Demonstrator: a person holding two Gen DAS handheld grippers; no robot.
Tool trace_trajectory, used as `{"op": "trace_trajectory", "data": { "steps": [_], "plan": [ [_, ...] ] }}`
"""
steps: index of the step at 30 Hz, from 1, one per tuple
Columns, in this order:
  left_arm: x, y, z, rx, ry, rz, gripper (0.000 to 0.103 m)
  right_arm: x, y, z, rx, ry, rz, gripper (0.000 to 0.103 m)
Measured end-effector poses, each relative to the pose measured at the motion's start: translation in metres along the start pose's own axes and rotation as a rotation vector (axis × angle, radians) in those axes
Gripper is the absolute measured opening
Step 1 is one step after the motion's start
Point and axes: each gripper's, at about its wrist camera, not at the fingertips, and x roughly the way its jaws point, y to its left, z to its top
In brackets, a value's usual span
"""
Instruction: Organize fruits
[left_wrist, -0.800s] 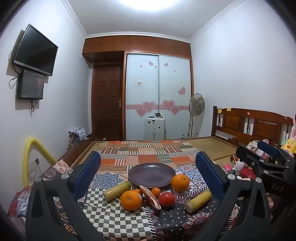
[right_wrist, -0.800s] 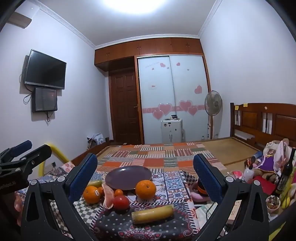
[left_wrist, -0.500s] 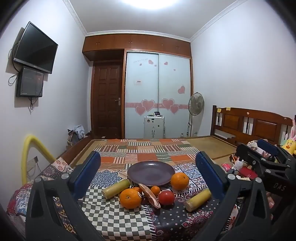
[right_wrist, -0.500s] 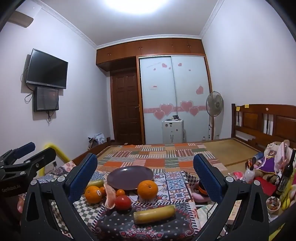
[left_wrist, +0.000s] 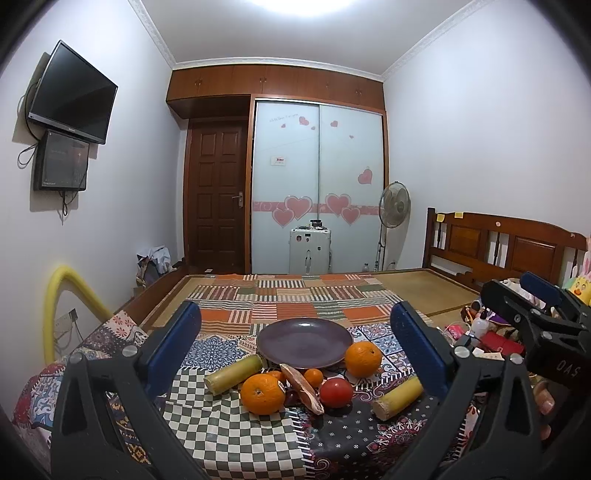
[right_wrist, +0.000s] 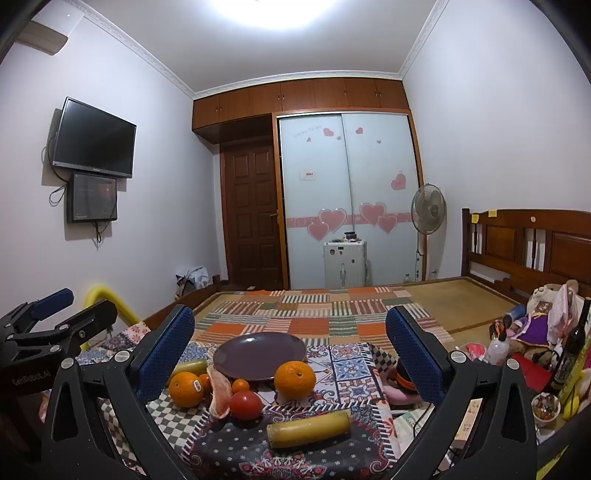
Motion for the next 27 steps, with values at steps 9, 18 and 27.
{"op": "trace_trajectory", "data": {
  "steps": [9,18,27],
  "plan": [
    [0.0017,0.0003,-0.0008,0.004,-0.001,-0.002,0.103,0.0011,-0.0009,-0.0024,-0.001,0.0,0.0,0.103],
    [0.0009,-0.0005,-0.0003,0.009,-0.006,0.003,0.103,0.001,-0.0008,-0.0035,-0.004,-0.002,0.004,0.103],
    [0.0014,-0.0005,0.0003,0.01,-0.005,0.002,0.103,0.0017,-0.0001,-0.0038,-0.007,-0.003,0.005,0.103]
  ]
}}
